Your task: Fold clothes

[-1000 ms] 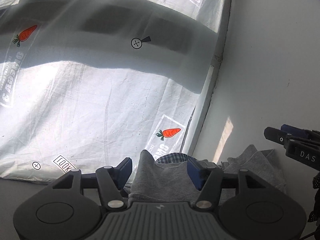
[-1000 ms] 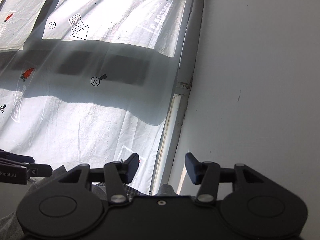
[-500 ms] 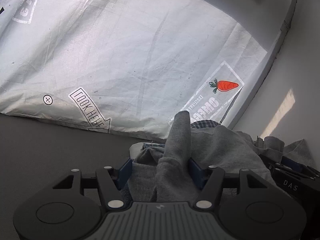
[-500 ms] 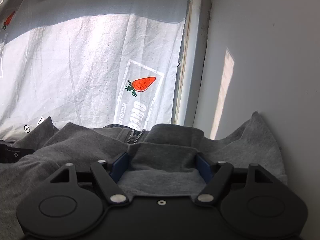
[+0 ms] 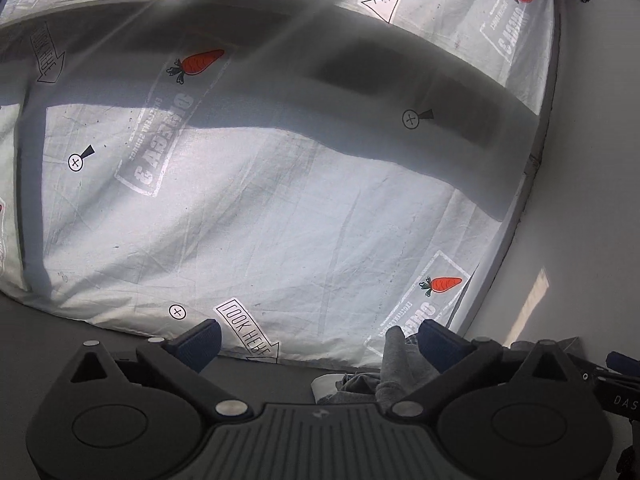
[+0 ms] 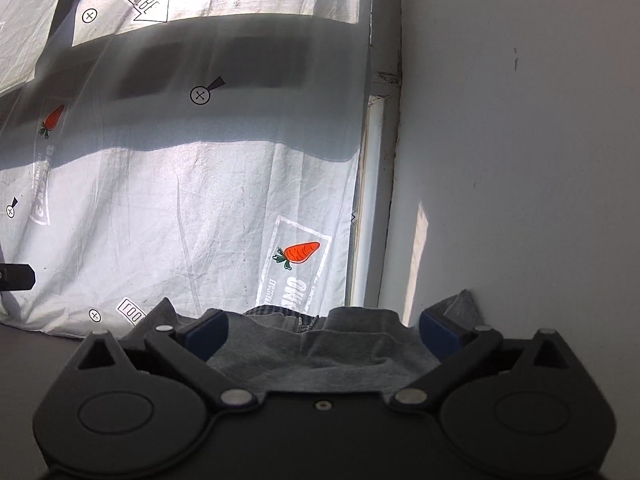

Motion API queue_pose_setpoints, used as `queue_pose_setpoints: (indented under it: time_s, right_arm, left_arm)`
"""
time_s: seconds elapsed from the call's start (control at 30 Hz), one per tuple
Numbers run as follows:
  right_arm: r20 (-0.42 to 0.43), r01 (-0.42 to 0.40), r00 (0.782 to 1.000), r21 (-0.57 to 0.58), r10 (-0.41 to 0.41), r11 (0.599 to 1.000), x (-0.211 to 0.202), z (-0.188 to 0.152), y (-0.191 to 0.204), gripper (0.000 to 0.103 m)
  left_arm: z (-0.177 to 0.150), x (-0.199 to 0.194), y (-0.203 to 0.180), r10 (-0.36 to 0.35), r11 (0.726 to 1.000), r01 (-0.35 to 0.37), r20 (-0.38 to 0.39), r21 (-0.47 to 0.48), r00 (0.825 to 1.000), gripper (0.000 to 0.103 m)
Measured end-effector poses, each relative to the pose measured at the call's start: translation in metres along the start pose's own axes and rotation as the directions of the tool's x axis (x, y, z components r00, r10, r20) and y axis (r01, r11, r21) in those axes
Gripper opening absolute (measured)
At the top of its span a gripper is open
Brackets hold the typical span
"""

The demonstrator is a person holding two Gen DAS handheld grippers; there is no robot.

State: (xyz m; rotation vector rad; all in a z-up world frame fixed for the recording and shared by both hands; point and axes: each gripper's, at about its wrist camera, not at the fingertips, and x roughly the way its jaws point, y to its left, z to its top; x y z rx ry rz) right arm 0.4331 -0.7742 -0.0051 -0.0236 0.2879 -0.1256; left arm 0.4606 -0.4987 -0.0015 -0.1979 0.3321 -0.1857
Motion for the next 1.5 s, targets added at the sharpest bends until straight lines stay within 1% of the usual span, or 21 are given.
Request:
queue_pose_setpoints:
  time_s: [0.07,0.13,0.17,0.23,0.3,0.37,0.43,0.53,0.67,0.77,0.83,0.97,1.03,1.1,1.13,1.27,1.37,1.43,1.5]
  right_arm:
    - [0.020,-0.021,1.000,0.006,0.021,1.000,-0.031,-0.005,0.016,0.103]
    - [0.012,-0.048,0.999,0.015,0.048,0.999,-0.056,-0.011,0.028,0.103]
    - [0.002,-0.060,0.998,0.024,0.060,0.998,-0.069,-0.016,0.034,0.103]
    - [-0.017,-0.078,0.997,0.041,0.079,0.996,-0.095,-0.026,0.047,0.103]
    - [-0.044,-0.092,0.995,0.046,0.094,0.995,-0.116,-0.036,0.061,0.103]
    - [-0.073,-0.124,0.989,0.046,0.127,0.991,-0.138,-0.048,0.078,0.103]
    - [-0.109,-0.167,0.979,0.048,0.171,0.985,-0.158,-0.057,0.096,0.103]
    - [-0.146,-0.224,0.963,0.041,0.227,0.974,-0.187,-0.068,0.130,0.103]
    - [-0.177,-0.288,0.942,0.017,0.287,0.957,-0.222,-0.077,0.181,0.103]
    - [-0.197,-0.330,0.925,0.003,0.324,0.944,-0.250,-0.084,0.221,0.103]
    - [-0.192,-0.332,0.925,0.013,0.329,0.943,-0.269,-0.088,0.249,0.103]
    - [-0.174,-0.323,0.929,0.042,0.325,0.945,-0.307,-0.098,0.312,0.103]
    - [-0.170,-0.299,0.938,0.049,0.303,0.953,-0.325,-0.105,0.343,0.103]
    - [-0.185,-0.267,0.944,0.053,0.272,0.962,-0.347,-0.111,0.379,0.103]
    - [-0.192,-0.258,0.945,0.055,0.264,0.965,-0.357,-0.114,0.394,0.103]
    - [-0.192,-0.264,0.942,0.082,0.275,0.961,-0.400,-0.122,0.448,0.103]
    - [-0.205,-0.254,0.942,0.090,0.268,0.963,-0.425,-0.124,0.480,0.103]
    - [-0.222,-0.249,0.940,0.072,0.259,0.966,-0.441,-0.124,0.496,0.103]
    - [-0.230,-0.247,0.940,0.049,0.251,0.968,-0.455,-0.125,0.508,0.103]
  left_arm:
    - [0.002,-0.036,0.004,0.017,0.999,-0.020,0.061,0.039,0.998,0.103]
    - [-0.006,-0.074,0.009,0.048,0.998,-0.053,0.097,0.041,0.994,0.103]
    - [-0.010,-0.093,0.012,0.060,0.997,-0.064,0.101,0.037,0.993,0.103]
    - [-0.017,-0.124,0.021,0.067,0.997,-0.068,0.062,0.022,0.996,0.103]
    - [-0.026,-0.154,0.033,0.084,0.996,-0.084,0.038,-0.005,0.996,0.103]
    - [-0.033,-0.181,0.045,0.117,0.993,-0.117,0.011,-0.019,0.993,0.103]
    - [-0.038,-0.204,0.058,0.151,0.988,-0.151,-0.026,-0.007,0.988,0.103]
    - [-0.040,-0.241,0.080,0.198,0.980,-0.198,-0.048,0.007,0.979,0.103]
    - [-0.044,-0.284,0.115,0.229,0.973,-0.227,-0.050,0.036,0.972,0.103]
    - [-0.049,-0.309,0.145,0.237,0.971,-0.234,-0.065,0.041,0.969,0.103]
    - [-0.051,-0.327,0.171,0.231,0.972,-0.227,-0.079,0.055,0.970,0.103]
    - [-0.056,-0.363,0.223,0.219,0.968,-0.208,-0.068,0.140,0.973,0.103]
    - [-0.056,-0.380,0.252,0.214,0.967,-0.199,-0.088,0.160,0.973,0.103]
    - [-0.054,-0.398,0.279,0.213,0.966,-0.193,-0.108,0.172,0.971,0.103]
    - [-0.053,-0.408,0.290,0.207,0.966,-0.186,-0.105,0.180,0.973,0.103]
    - [-0.053,-0.446,0.332,0.185,0.961,-0.162,-0.089,0.224,0.979,0.103]
    - [-0.055,-0.471,0.360,0.195,0.962,-0.168,-0.111,0.216,0.974,0.103]
    - [-0.057,-0.487,0.376,0.198,0.966,-0.170,-0.133,0.196,0.971,0.103]
    - [-0.060,-0.500,0.386,0.191,0.968,-0.164,-0.133,0.191,0.972,0.103]
